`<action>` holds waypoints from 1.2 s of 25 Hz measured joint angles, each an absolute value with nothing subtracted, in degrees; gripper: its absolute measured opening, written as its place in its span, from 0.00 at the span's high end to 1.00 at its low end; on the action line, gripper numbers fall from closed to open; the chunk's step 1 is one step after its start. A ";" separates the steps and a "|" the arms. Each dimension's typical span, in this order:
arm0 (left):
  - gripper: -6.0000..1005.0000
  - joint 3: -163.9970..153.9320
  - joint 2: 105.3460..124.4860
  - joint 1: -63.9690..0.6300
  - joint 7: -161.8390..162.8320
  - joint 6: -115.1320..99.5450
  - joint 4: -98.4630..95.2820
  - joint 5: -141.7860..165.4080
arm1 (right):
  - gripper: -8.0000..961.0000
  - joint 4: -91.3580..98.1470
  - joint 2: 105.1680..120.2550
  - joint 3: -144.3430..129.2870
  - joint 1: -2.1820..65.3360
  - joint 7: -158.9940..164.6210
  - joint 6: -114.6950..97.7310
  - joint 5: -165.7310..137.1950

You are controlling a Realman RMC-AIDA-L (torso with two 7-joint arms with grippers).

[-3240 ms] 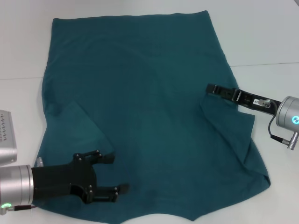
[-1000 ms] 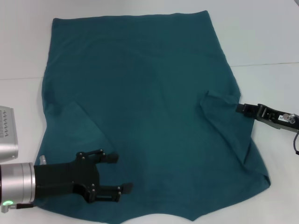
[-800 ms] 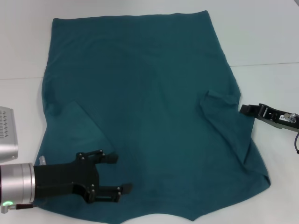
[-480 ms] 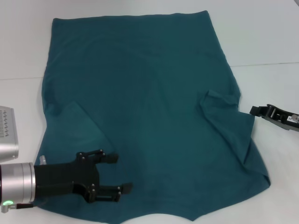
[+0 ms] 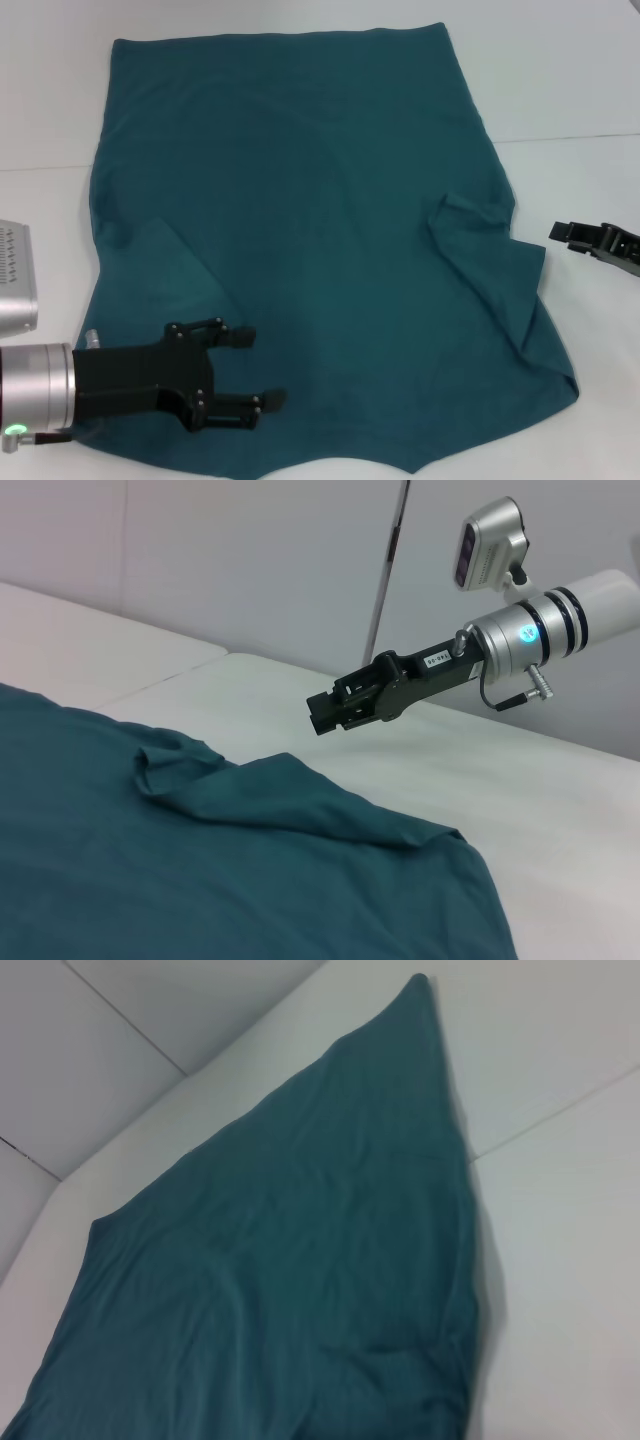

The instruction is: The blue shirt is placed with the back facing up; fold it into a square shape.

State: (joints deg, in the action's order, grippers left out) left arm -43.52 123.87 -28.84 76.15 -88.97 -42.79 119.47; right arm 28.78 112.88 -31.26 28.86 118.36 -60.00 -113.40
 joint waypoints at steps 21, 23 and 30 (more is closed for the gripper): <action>0.10 -43.60 123.81 -28.81 75.92 -89.39 -42.81 119.54 | 0.36 27.10 113.27 -36.70 34.48 132.55 -52.96 -119.69; 0.10 -43.60 123.77 -28.69 75.91 -89.39 -42.81 119.54 | 0.36 26.90 113.60 -37.20 34.80 132.54 -51.81 -119.70; 0.10 -43.60 123.75 -28.54 75.89 -89.38 -42.81 119.59 | 0.36 26.61 113.65 -37.42 34.86 132.75 -51.42 -119.71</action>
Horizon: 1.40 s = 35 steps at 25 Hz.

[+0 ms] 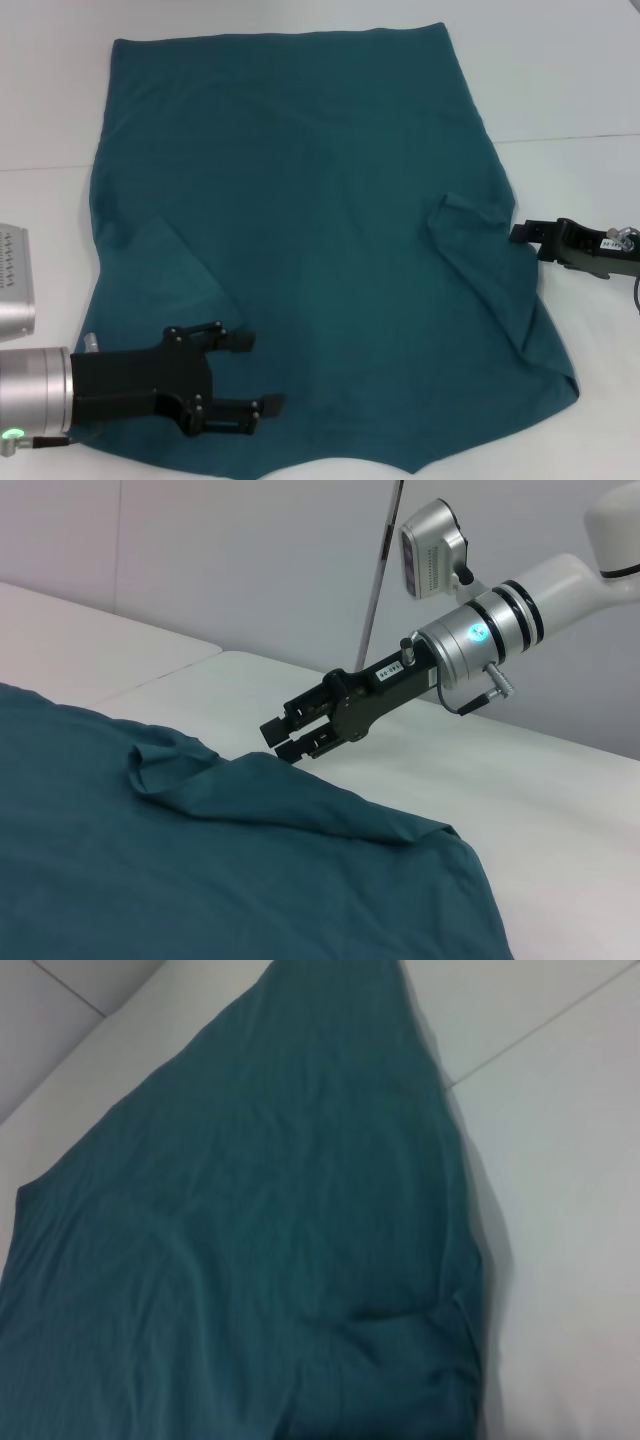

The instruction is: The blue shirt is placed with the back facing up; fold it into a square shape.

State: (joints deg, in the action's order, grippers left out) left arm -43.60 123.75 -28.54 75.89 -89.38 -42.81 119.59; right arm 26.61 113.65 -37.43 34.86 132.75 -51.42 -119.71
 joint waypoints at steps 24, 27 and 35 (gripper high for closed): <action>0.10 -43.59 123.80 -29.25 76.20 -90.09 -43.26 119.62 | 0.41 26.27 114.02 -37.56 33.84 132.36 -51.68 -119.65; 0.10 -43.60 123.77 -29.26 76.20 -90.09 -43.36 119.62 | 0.43 26.17 114.41 -37.39 33.98 132.38 -51.73 -119.36; 0.10 -43.60 123.74 -29.35 76.21 -90.09 -43.51 119.62 | 0.48 26.54 114.88 -37.11 34.00 131.01 -52.25 -119.17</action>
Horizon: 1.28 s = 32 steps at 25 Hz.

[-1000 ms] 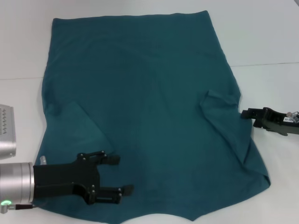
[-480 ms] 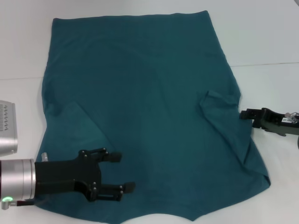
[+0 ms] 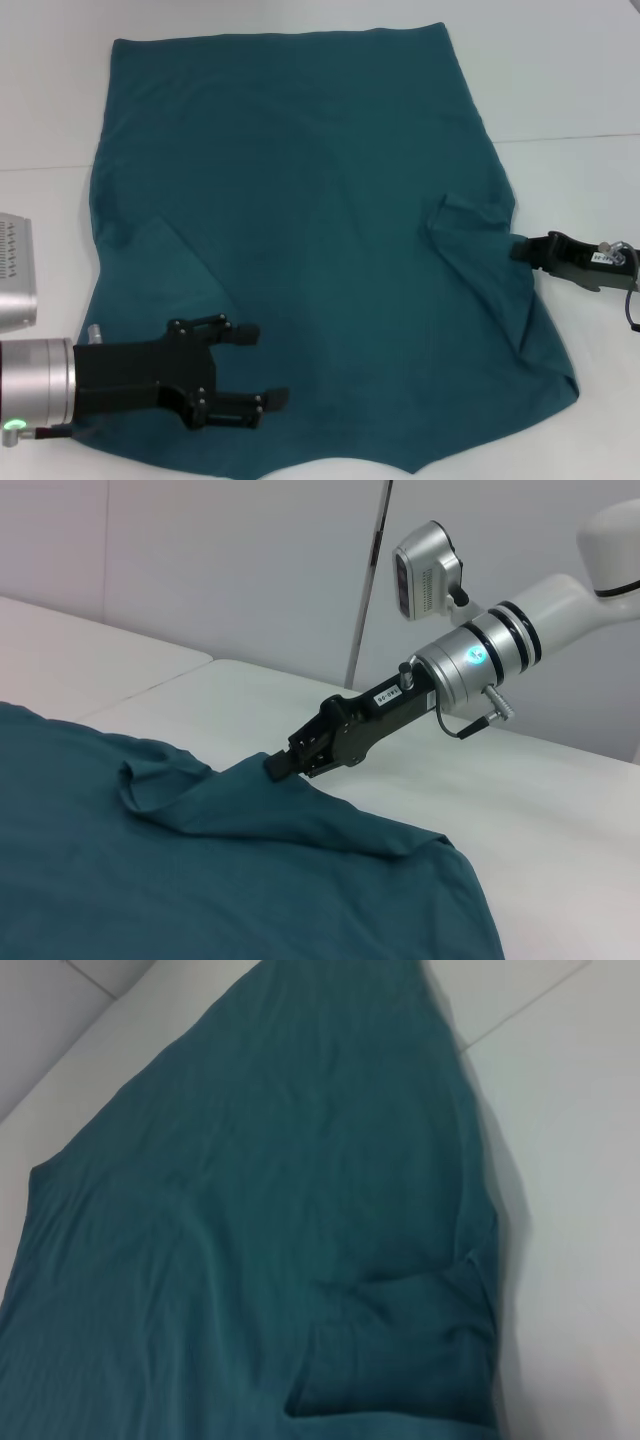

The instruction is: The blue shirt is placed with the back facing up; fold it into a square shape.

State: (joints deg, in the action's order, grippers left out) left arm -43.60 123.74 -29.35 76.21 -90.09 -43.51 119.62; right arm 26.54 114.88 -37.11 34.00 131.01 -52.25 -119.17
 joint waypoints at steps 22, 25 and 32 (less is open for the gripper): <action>0.10 -43.60 123.75 -29.53 76.20 -89.77 -43.50 119.62 | 0.96 27.79 116.25 -35.31 34.23 125.35 -57.52 -116.85; 0.10 -43.60 123.75 -29.53 76.20 -89.81 -43.50 119.61 | 0.95 27.87 117.40 -35.52 34.74 124.30 -57.91 -116.81; 0.10 -43.59 123.75 -29.60 76.20 -89.68 -43.50 119.62 | 0.92 27.39 118.97 -36.61 35.58 123.05 -58.07 -117.01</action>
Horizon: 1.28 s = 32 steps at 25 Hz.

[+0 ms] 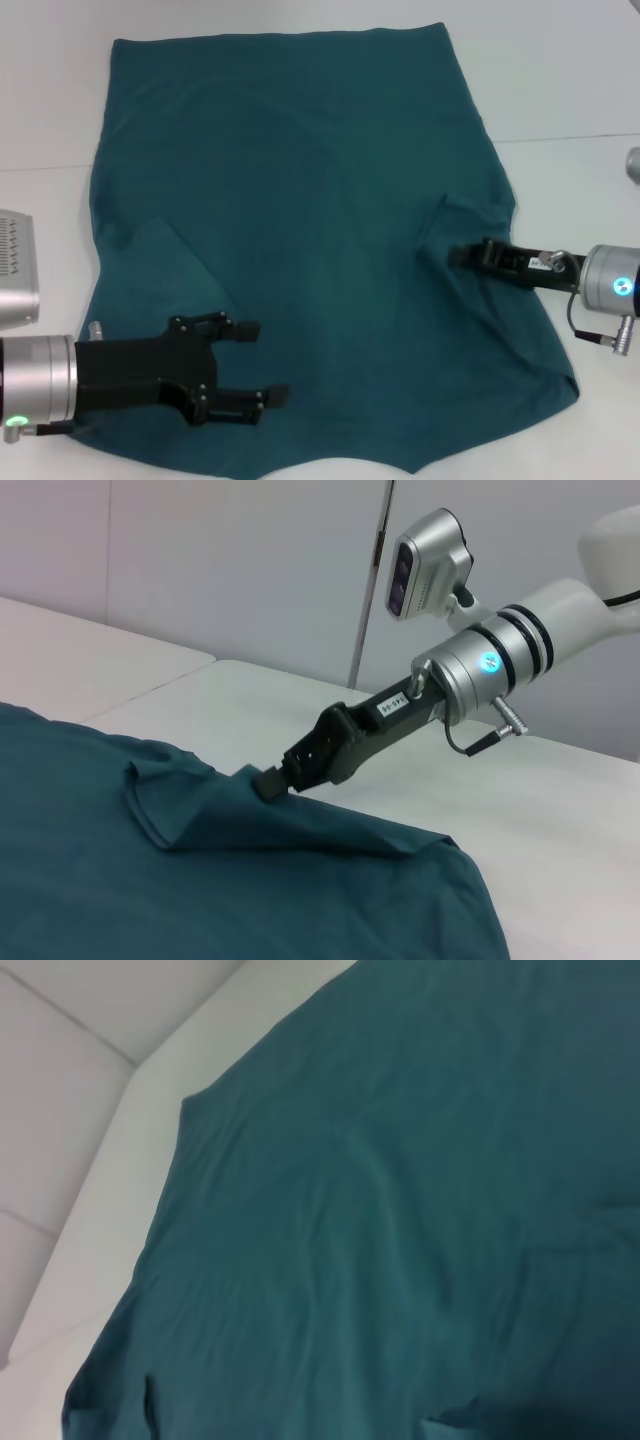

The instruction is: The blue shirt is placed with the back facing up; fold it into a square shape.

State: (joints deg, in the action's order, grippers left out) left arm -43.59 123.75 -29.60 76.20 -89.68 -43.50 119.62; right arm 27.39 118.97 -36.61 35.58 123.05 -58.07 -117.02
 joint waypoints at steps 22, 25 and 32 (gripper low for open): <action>0.10 -42.82 123.53 -29.17 84.19 -88.07 -45.87 119.65 | 0.24 27.28 118.13 -37.95 34.63 111.31 -66.07 -108.95; 0.10 -42.25 123.63 -28.09 87.90 -88.00 -48.85 119.70 | 0.15 27.28 117.89 -37.35 34.63 111.11 -65.65 -108.88; 0.10 -37.32 122.82 -26.68 102.74 -85.66 -53.12 122.18 | 0.08 27.28 117.20 -35.12 34.60 110.72 -65.88 -108.83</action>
State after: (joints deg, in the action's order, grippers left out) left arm -37.32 122.82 -26.68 102.74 -85.66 -53.12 122.18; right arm 27.28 117.20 -35.12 34.60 110.72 -65.88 -108.83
